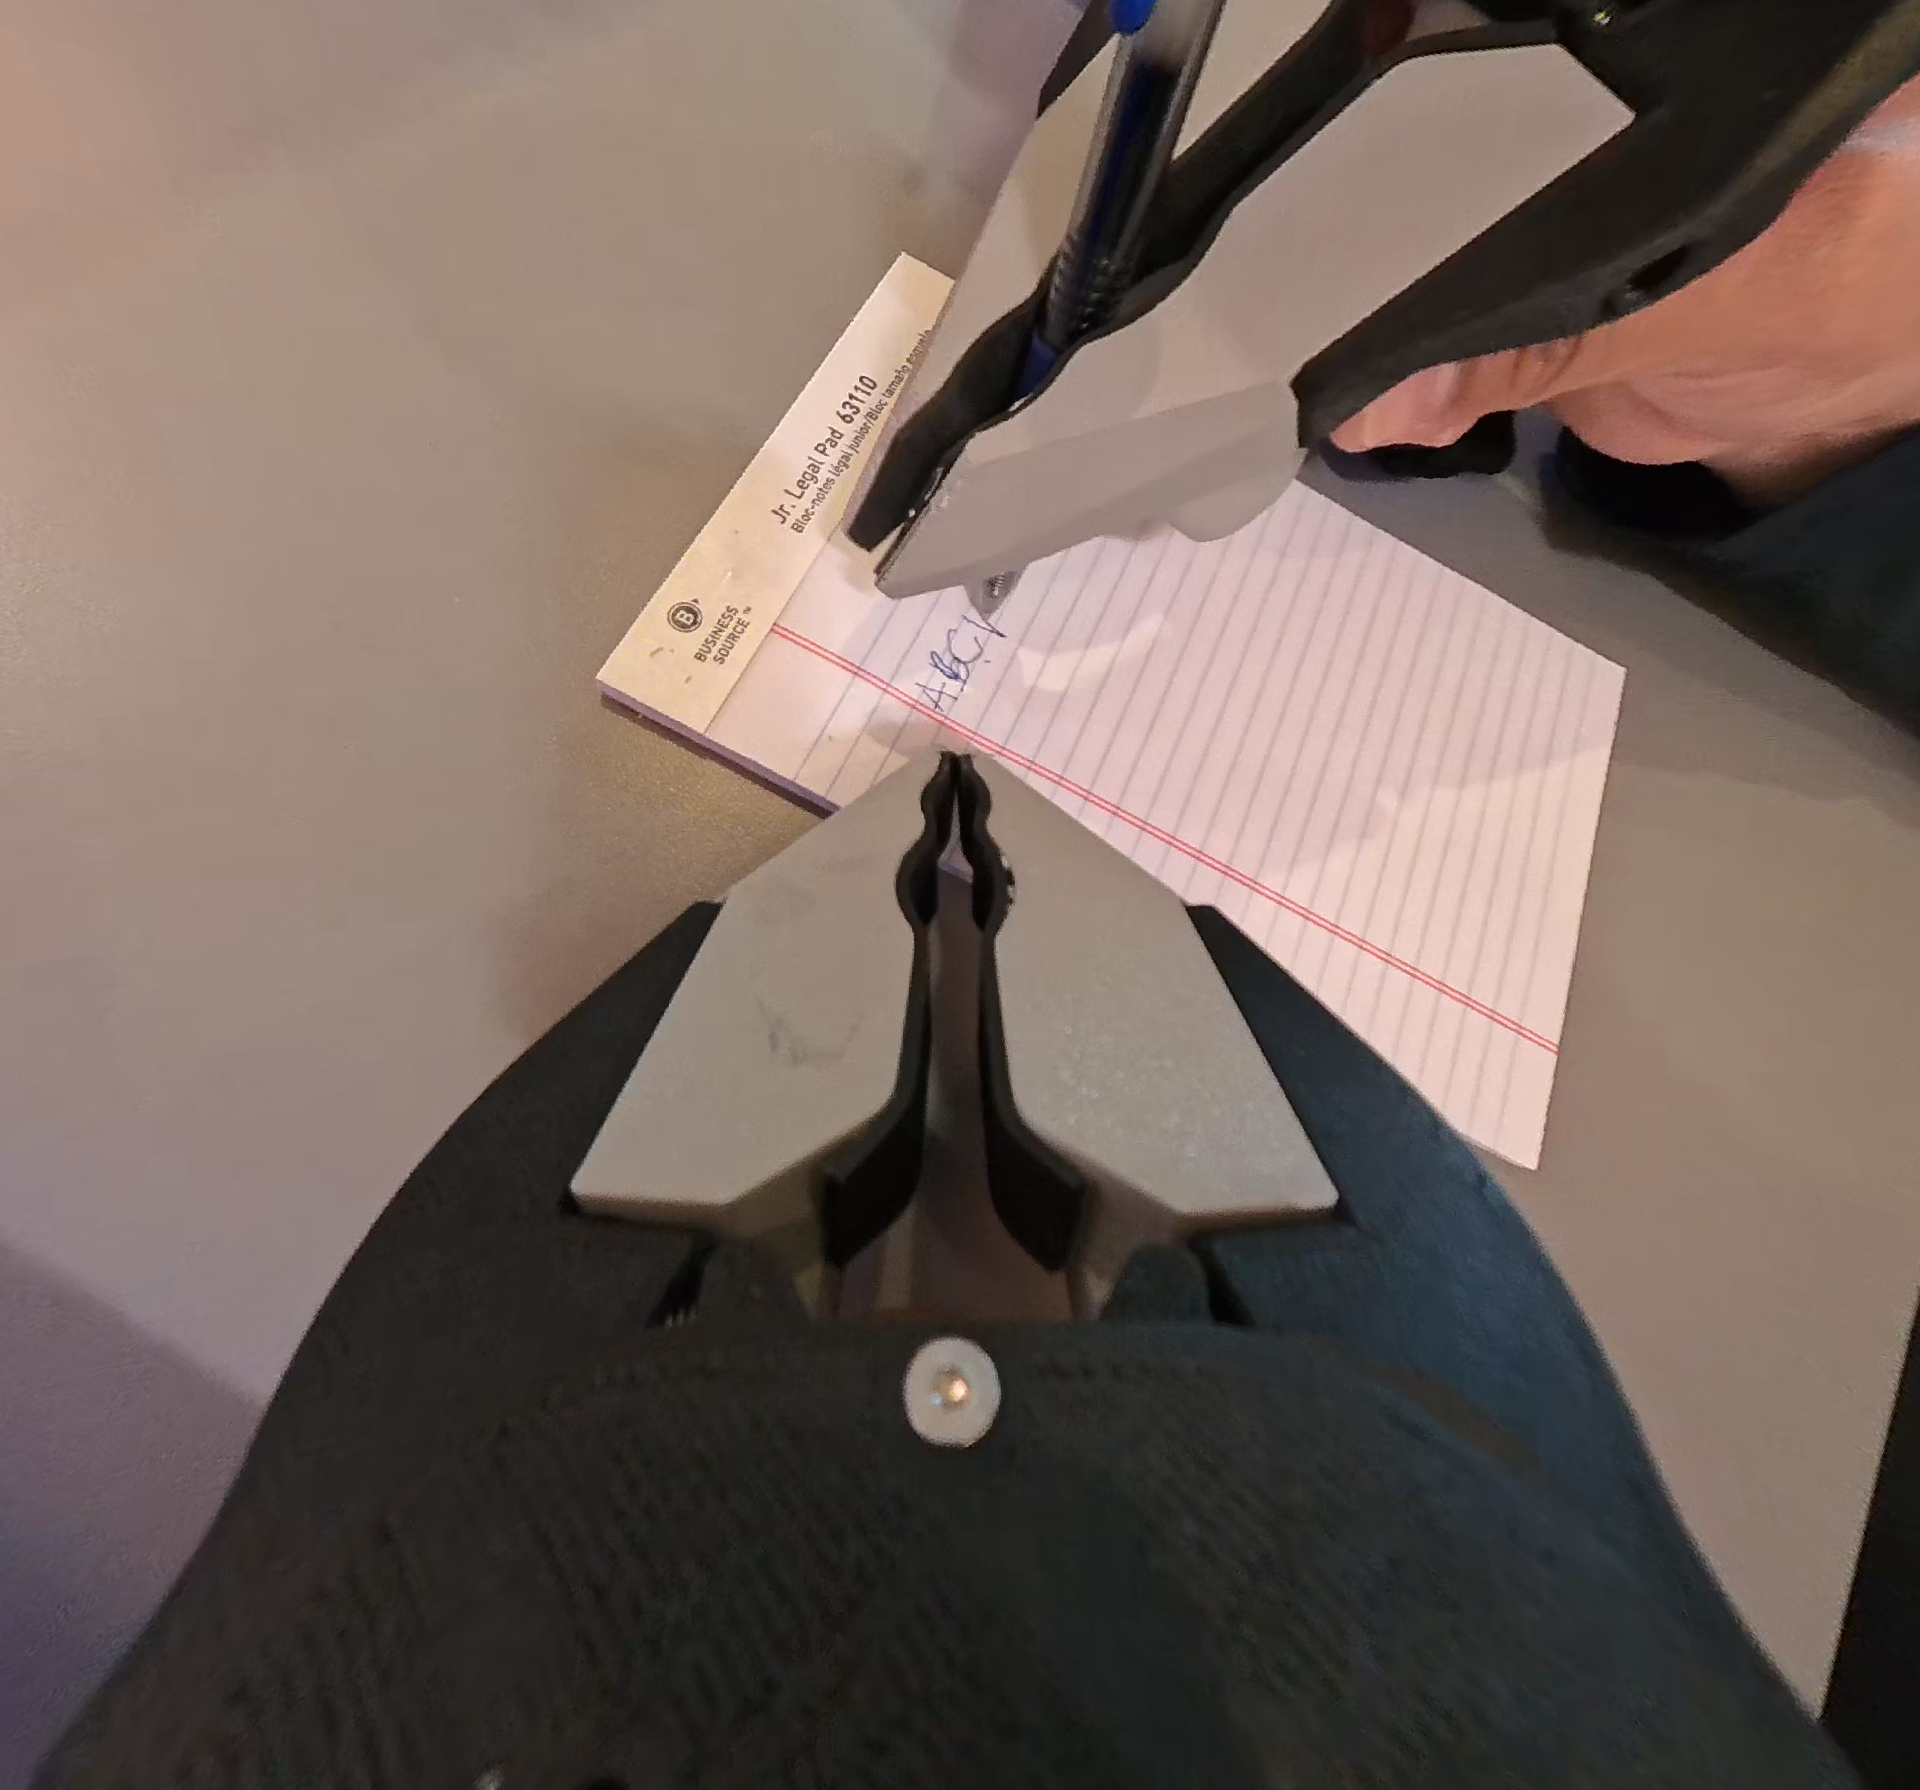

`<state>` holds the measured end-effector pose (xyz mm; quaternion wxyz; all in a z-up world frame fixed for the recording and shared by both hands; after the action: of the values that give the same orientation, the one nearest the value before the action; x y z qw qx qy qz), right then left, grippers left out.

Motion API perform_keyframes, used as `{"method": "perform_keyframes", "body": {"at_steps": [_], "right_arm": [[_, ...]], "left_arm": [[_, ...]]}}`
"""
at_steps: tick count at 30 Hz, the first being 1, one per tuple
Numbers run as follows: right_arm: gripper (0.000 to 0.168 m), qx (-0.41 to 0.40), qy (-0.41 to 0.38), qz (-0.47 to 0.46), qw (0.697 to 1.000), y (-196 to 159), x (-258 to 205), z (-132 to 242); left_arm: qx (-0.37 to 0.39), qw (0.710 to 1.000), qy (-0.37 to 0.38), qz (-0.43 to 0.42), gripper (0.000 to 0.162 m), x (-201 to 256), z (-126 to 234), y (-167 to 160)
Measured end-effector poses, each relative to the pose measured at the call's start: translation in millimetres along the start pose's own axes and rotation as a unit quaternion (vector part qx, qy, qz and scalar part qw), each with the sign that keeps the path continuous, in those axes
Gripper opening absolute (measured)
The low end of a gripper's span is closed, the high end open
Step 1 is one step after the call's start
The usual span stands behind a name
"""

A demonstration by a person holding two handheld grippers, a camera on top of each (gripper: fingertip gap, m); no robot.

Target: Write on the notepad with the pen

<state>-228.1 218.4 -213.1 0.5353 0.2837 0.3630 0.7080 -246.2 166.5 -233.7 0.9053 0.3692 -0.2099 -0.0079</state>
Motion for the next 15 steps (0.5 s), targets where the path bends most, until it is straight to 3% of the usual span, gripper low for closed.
{"method": "perform_keyframes", "body": {"at_steps": [1,15], "right_arm": [[0.004,0.0,0.0,0.0,1.0,0.2,0.3,-0.2],[0.004,0.022,-0.012,0.001,1.0,8.9,4.9,7.2]], "left_arm": [[0.0,1.0,0.0,0.0,0.0,-0.1,-0.1,0.0],[0.0,1.0,0.001,0.0,0.0,0.0,0.0,0.1]]}}
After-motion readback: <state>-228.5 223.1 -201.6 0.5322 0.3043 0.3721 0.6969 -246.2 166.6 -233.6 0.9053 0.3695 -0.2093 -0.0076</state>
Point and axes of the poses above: each gripper's, where its closed fingertips meet, z back along the fingers, y out of its top, x = y × z across the jaws, the point moved 3 cm from there along z, back along the fingers, and after that the axes turned 13 degrees about z, right-handed, at the moved point
